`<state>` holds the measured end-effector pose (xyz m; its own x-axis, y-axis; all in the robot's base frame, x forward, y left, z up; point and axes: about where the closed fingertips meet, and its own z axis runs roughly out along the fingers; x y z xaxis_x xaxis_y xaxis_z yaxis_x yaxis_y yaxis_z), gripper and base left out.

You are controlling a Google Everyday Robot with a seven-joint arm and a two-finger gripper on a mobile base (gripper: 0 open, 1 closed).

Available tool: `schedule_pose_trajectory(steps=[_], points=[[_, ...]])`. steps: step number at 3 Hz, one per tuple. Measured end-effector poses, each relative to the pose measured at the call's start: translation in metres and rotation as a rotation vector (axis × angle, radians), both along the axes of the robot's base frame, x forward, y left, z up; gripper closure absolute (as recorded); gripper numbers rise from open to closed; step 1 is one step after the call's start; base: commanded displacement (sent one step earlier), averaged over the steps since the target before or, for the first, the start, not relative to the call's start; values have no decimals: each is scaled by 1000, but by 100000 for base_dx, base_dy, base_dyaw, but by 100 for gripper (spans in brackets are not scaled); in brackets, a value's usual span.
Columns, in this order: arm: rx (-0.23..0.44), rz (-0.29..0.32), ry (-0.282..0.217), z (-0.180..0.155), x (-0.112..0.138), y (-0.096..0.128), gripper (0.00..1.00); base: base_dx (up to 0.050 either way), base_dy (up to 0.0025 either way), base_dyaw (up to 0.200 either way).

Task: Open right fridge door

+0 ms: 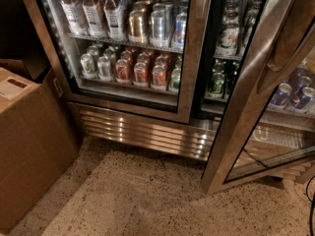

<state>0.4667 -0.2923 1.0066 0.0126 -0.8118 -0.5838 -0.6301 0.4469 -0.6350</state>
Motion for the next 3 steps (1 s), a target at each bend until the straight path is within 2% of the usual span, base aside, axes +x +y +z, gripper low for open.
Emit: schedule_pose_trajectory(steps=[1,2,3], points=[[-24,15,36,-5,1,4,100,0,0,0],[-55,42,132,-29,1,11,100,0,0,0],[-56,43,136,-30,0,11,100,0,0,0]])
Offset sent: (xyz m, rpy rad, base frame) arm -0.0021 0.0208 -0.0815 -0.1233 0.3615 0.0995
